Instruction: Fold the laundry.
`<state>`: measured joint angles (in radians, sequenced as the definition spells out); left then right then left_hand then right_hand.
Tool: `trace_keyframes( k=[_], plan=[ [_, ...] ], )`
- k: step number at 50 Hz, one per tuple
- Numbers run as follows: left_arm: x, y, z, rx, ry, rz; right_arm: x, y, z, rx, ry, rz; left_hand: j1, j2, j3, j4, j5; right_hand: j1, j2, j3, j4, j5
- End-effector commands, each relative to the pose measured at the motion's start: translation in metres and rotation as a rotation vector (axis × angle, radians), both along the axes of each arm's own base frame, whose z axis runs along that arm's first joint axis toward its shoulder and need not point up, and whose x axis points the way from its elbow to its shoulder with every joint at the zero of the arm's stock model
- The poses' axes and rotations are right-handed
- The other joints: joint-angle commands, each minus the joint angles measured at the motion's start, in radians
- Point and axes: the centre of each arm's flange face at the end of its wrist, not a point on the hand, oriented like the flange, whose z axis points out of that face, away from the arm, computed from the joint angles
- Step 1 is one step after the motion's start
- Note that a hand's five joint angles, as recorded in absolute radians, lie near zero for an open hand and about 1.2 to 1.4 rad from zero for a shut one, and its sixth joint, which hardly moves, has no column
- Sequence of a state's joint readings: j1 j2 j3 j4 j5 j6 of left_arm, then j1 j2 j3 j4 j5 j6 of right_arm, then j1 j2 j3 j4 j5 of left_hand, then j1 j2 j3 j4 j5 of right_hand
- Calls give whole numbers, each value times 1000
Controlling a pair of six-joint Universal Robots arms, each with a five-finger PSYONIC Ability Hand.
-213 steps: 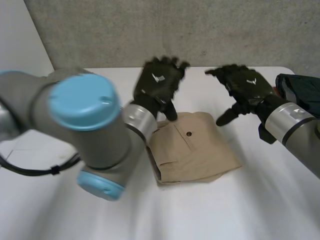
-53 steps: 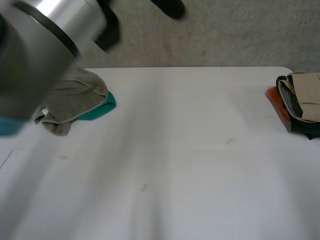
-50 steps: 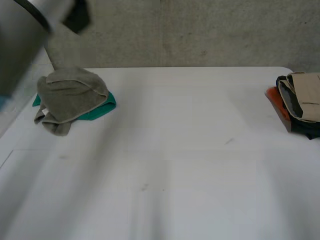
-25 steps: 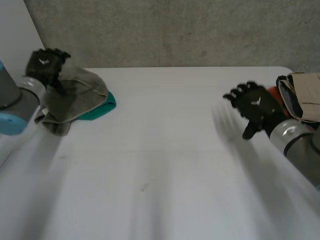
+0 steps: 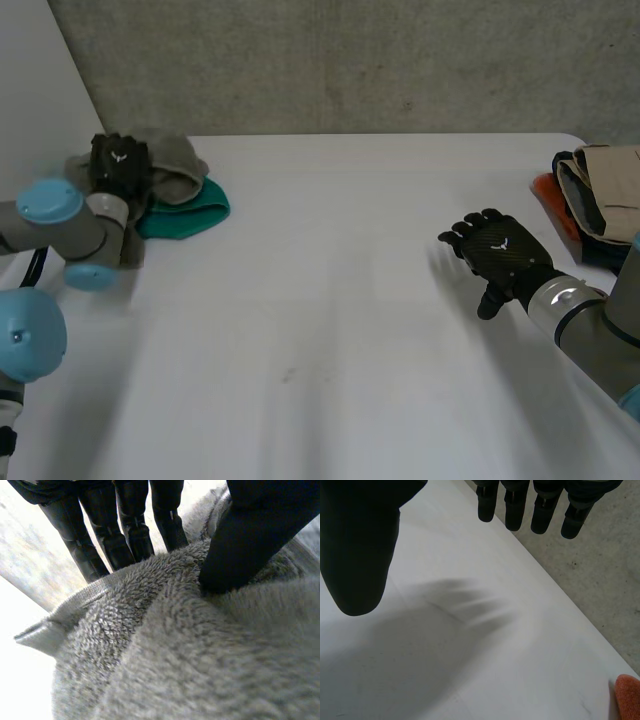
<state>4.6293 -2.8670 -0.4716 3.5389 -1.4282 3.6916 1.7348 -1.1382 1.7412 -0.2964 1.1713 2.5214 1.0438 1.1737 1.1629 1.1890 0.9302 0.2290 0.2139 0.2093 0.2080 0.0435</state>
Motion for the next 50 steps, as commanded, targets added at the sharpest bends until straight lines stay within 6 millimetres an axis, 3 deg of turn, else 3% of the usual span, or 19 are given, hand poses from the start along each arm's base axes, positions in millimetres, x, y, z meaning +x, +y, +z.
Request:
trace_keyframes(
  k=[1, 2, 3, 6, 7, 10, 11, 14, 15, 18, 22, 25, 26, 29, 33, 35, 39, 45, 50],
  plan=[
    [-33, 41, 108, -127, 70, -40, 0, 0, 2, -4, 0, -4, 352, 223, 233, 207, 292, -54, -39, -35, -33, -43],
    [-37, 49, 122, -145, 86, -55, -1, 0, 3, -9, 1, -9, 352, 223, 233, 207, 292, -54, -39, -35, -33, -43],
    [-51, 68, 149, -187, 126, -98, -1, 0, 3, -7, 1, -11, 352, 223, 233, 207, 292, -54, -39, -35, -33, -43],
    [-71, 100, 180, -217, 190, -173, -2, 1, 4, -9, 2, -17, 352, 223, 233, 207, 292, -54, -39, -35, -33, -43],
    [-82, 123, 196, -221, 230, -221, -2, 1, 5, -10, 2, -19, 352, 223, 233, 207, 292, -54, -39, -35, -33, -43],
    [-95, 161, 220, -224, 281, -293, -3, 2, 13, -31, -4, -23, 352, 223, 233, 207, 292, -54, -39, -35, -33, -43],
    [-103, 185, 231, -217, 306, -342, -3, 2, 16, -41, -7, -23, 352, 223, 233, 207, 292, -54, -39, -35, -33, -43],
    [-116, 220, 230, -164, 321, -418, -4, 1, 28, -69, -20, -36, 352, 223, 233, 207, 292, -54, -39, -35, -33, -43],
    [-123, 242, 222, -106, 312, -458, -6, 0, 30, -77, -20, -45, 352, 223, 233, 207, 292, -54, -39, -35, -33, -43],
    [-132, 270, 194, 12, 279, -510, -14, -4, 43, -113, -18, -96, 352, 223, 233, 207, 292, -54, -39, -35, -33, -43],
    [-142, 305, 118, 275, 195, -543, -21, -7, 55, -151, -18, -140, 352, 223, 233, 207, 292, -54, -39, -35, -33, -43],
    [-149, 322, 81, 398, 148, -562, -23, -9, 58, -158, -18, -152, 327, 197, 208, 182, 266, -54, -39, -35, -33, -43],
    [-159, 340, 63, 464, 112, -598, -24, -9, 57, -155, -17, -156, -101, -231, -220, -246, -162, -54, -39, -35, -33, -43],
    [-164, 355, 55, 507, 83, -625, -25, -7, 56, -137, -12, -157, -603, -733, -722, -748, -664, -54, -39, -35, -33, -43],
    [-161, 358, 92, 431, 119, -636, -24, -2, 53, -88, -2, -153, -666, -796, -785, -811, -727, -54, -39, -35, -33, -43],
    [-153, 359, 126, 345, 163, -640, -24, 1, 52, -62, 3, -150, -730, -860, -849, -875, -791, -54, -39, -35, -33, -43],
    [-137, 350, 157, 258, 192, -611, -24, 11, 49, 22, 6, -156, -733, -863, -852, -879, -794, -54, -39, -35, -33, -43],
    [-130, 347, 151, 296, 175, -584, -19, 34, 61, 182, -107, -206, -710, -840, -829, -855, -771, -54, -39, -35, -33, -43],
    [-132, 348, 112, 450, 98, -564, -14, 55, 55, 367, -240, -255, -692, -822, -811, -837, -753, -54, -39, -35, -33, -43]
  ],
)
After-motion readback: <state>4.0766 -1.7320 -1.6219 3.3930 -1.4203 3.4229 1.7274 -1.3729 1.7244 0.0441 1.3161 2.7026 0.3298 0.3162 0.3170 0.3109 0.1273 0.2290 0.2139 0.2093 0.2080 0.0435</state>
